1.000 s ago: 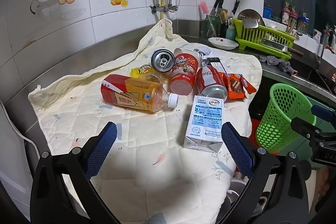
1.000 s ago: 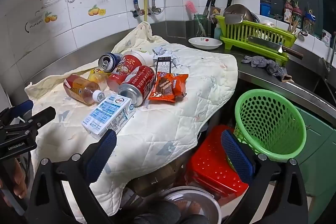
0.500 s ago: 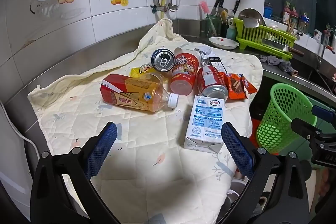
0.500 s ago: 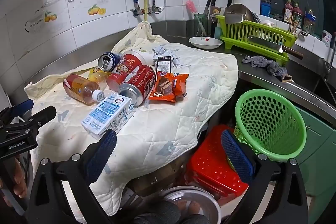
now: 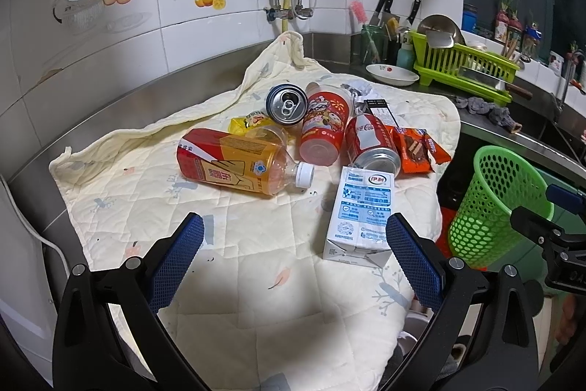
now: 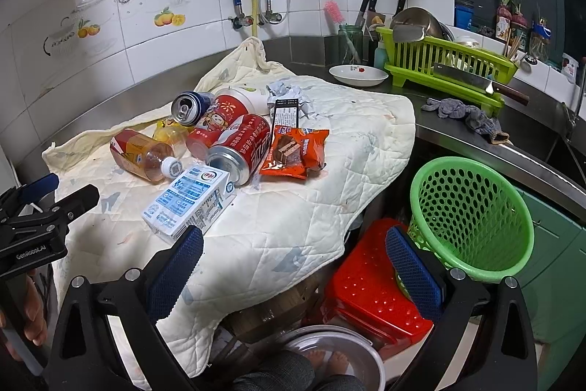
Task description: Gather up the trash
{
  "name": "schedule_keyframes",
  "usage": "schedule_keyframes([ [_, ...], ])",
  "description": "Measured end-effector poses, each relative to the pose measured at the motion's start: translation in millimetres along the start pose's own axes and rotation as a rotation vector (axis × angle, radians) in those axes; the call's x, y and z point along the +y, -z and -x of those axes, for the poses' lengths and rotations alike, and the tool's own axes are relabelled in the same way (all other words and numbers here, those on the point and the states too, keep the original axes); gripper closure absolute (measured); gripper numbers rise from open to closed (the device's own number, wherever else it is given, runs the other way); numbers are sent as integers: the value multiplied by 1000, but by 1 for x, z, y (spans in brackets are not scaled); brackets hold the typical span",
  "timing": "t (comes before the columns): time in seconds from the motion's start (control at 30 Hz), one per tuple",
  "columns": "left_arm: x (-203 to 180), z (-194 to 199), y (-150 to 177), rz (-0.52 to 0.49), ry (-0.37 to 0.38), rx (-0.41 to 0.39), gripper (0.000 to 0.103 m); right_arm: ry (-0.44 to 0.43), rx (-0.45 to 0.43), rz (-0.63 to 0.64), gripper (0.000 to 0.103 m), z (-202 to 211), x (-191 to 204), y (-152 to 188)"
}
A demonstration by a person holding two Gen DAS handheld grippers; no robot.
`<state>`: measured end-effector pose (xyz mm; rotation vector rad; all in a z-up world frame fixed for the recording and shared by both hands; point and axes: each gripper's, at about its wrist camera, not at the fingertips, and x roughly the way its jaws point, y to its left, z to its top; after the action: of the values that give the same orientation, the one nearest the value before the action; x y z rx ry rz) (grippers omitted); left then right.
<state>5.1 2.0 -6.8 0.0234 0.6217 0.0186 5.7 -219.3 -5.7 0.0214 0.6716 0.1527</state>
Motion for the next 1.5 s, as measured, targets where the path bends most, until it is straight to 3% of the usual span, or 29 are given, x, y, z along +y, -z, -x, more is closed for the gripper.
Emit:
schedule_keyframes([
  [1.13,12,-2,-5,34,-7,10,5,-26,2,-17,8,-12,-4,-10],
  [1.23,14,-4,-4,39,-8,14,5,-45,7,-21,18,-20,-9,-17],
  [1.5,19,-11,-4,55,-8,29,5,-62,60,-30,24,-57,-19,-42],
])
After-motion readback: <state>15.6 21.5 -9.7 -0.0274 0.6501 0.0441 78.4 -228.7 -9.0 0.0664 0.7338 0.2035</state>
